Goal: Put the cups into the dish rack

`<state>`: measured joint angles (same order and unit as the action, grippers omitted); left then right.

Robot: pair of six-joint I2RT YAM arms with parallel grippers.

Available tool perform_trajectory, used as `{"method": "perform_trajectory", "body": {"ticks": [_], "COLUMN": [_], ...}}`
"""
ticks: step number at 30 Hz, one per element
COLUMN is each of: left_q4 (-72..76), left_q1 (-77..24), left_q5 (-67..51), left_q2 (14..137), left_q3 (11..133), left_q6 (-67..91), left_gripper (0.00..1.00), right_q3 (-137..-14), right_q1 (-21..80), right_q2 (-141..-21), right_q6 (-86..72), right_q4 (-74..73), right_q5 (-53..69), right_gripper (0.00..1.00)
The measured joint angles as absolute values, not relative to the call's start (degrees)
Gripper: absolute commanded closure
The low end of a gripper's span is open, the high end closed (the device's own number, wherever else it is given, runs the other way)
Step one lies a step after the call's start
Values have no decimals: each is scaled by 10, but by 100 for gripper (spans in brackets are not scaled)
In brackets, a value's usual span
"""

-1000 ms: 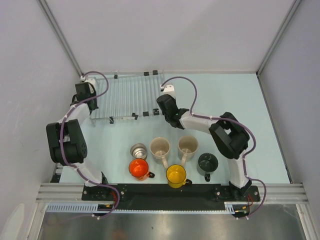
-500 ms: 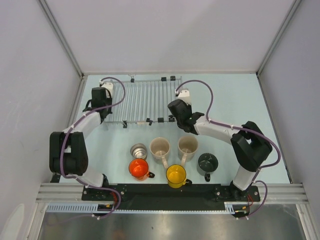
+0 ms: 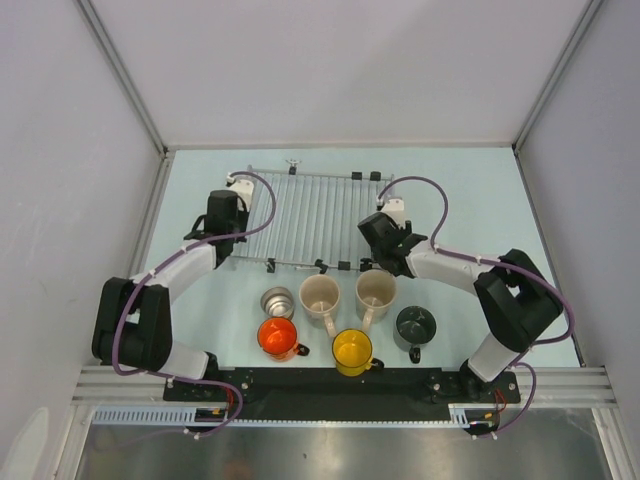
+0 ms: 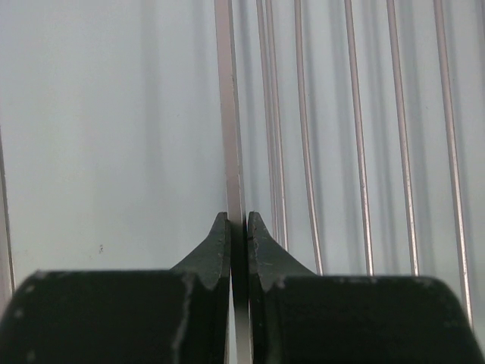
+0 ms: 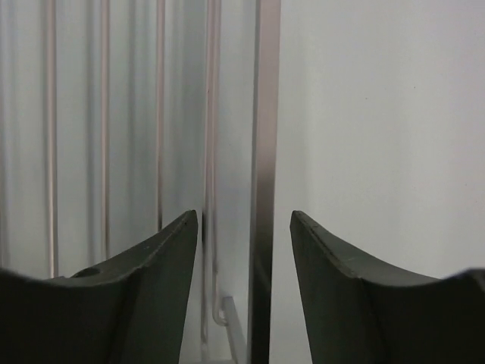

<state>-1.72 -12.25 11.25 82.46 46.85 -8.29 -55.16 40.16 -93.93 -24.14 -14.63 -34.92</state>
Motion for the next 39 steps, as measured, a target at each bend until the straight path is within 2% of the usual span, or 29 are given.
{"method": "perform_trajectory", "body": {"ticks": [10,15,16,17,18,19,23,28,39], "left_q4": [-9,3,5,7,8,9,3,-11,-44], "left_q1": [-127,-130,-130,-130,-130,-130,-132,-138,-156], "left_q5": [92,80,79,78,78,77,66,48,23], "left_q2": [821,794,788,783,779,776,762,753,692], "left_q3": [449,421,415,410,406,402,388,375,343], "left_q6": [-85,-86,-86,-86,-86,-86,-100,-113,-126], "left_gripper": [100,98,96,94,84,79,64,60,63], "right_q3": [-621,-673,-677,-681,-684,-687,-691,-716,-740], "right_q1": [335,300,296,291,287,282,266,255,244], "right_q2": [-950,-970,-975,-981,-987,-995,-1025,-1052,-1058], "right_q6": [-233,-219,-217,-213,-212,-209,-204,-194,-176], "right_q4": [-143,-130,-129,-129,-129,-129,-130,-144,-173], "right_q5": [-313,-302,-299,-295,-291,-285,-259,-244,-241], "right_gripper": [42,49,51,58,61,65,85,86,81]}}
